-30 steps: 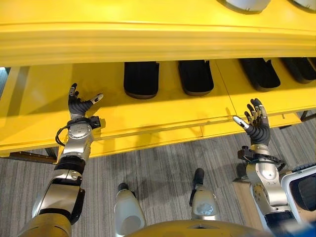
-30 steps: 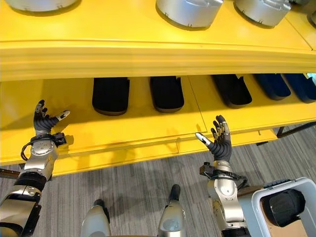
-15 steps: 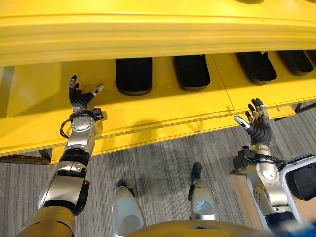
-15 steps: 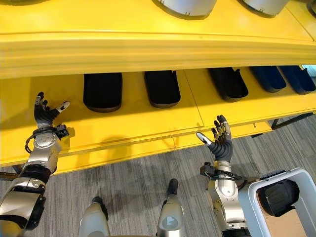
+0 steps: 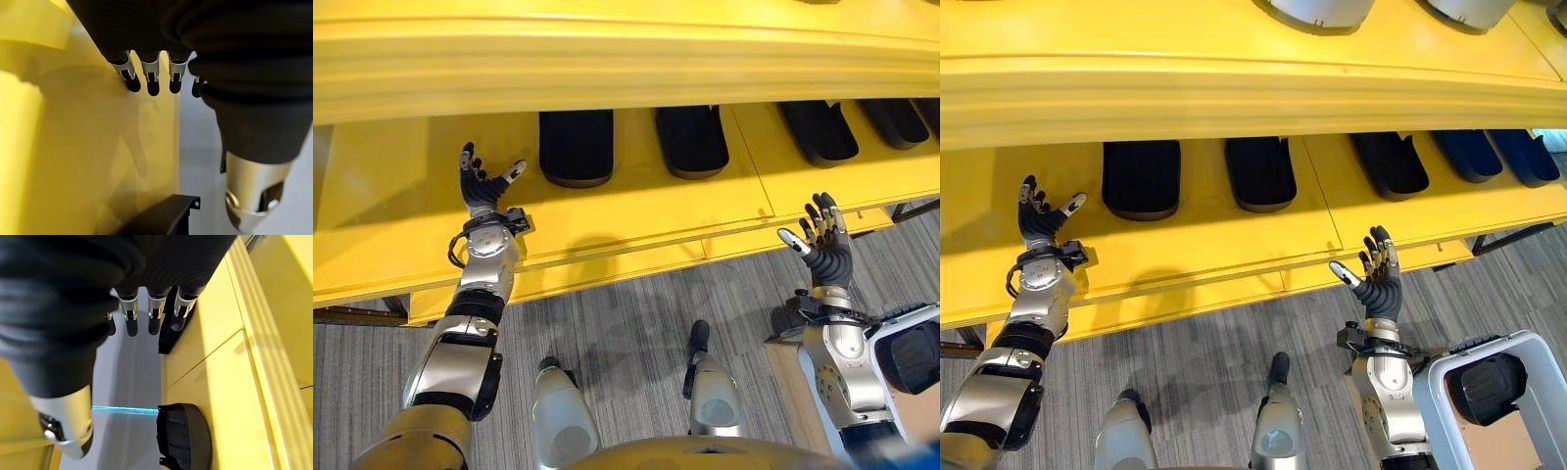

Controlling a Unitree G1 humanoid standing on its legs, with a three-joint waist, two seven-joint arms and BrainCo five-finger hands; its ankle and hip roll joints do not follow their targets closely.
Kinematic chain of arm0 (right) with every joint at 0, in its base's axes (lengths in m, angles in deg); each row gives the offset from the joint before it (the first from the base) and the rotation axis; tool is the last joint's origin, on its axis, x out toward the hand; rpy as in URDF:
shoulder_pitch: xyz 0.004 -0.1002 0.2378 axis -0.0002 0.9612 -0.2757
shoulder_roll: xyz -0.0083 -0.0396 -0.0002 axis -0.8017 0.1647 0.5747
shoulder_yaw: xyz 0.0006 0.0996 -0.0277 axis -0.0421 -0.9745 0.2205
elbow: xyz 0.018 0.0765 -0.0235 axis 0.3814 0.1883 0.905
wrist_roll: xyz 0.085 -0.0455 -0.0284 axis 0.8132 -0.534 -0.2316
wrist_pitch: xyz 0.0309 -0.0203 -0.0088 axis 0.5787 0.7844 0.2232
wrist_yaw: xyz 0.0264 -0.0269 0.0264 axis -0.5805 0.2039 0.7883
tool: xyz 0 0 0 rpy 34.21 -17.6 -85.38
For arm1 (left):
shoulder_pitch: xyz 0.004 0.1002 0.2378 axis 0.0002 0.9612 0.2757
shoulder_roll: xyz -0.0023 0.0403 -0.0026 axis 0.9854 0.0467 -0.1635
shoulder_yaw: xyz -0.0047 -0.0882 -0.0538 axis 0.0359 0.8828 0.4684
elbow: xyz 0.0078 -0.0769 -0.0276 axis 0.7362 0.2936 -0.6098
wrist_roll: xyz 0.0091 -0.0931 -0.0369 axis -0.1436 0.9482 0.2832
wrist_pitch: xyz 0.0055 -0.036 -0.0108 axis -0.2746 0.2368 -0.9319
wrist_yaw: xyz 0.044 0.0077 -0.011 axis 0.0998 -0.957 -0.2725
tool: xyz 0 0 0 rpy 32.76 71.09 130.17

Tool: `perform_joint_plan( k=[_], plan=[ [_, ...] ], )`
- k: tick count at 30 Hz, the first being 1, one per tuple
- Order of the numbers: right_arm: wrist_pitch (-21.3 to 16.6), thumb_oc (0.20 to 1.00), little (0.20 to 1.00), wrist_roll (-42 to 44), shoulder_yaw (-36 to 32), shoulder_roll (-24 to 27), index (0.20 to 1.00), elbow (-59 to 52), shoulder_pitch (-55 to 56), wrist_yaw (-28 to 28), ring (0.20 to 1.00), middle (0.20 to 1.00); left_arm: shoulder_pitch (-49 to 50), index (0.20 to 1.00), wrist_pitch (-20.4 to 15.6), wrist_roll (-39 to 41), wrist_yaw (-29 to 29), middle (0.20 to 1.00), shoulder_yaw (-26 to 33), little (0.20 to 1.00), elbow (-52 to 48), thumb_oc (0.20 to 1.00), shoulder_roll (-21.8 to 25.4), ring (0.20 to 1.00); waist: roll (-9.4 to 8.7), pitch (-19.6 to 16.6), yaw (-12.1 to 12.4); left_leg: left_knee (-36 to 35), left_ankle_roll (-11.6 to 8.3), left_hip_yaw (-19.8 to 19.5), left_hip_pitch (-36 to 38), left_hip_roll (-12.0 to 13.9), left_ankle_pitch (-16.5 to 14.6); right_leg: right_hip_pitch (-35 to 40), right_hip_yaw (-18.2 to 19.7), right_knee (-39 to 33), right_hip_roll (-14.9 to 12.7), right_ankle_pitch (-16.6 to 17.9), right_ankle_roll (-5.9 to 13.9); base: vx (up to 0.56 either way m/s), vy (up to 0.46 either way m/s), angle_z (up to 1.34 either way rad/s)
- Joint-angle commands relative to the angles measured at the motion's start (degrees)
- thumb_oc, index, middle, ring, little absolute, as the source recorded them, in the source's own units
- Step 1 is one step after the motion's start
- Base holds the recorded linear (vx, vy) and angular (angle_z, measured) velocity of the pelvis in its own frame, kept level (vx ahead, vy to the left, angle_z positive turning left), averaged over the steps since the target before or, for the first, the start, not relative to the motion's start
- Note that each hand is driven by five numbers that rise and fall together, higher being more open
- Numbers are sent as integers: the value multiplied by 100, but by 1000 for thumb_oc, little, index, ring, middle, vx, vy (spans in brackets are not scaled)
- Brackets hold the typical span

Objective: Move parts from the plastic box to the shelf.

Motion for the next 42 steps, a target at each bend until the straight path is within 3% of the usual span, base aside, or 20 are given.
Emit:
perform_joint_plan(
  k=[1, 42],
  plan=[
    [-367, 1000, 1000, 15, -294, 360, 1000, -508, -67, -65, 1000, 1000, 89, 1000, 196, 47, 246, 1000, -268, 1000, 124, 1000, -384, 1000, 97, 105, 52, -1158, 378, 71, 581, -180, 584, 331, -35, 685, -48, -396, 102, 0, 0, 0],
    [-316, 1000, 1000, 39, -366, 327, 1000, -550, 48, -9, 1000, 1000, 432, 1000, 310, -338, 601, 1000, -994, 1000, -389, 1000, -950, 1000, 201, 132, 18, -1081, 377, 49, 448, -146, 618, 220, 34, 731, -21, -460, 46, -1, -1, 0]
  ],
)
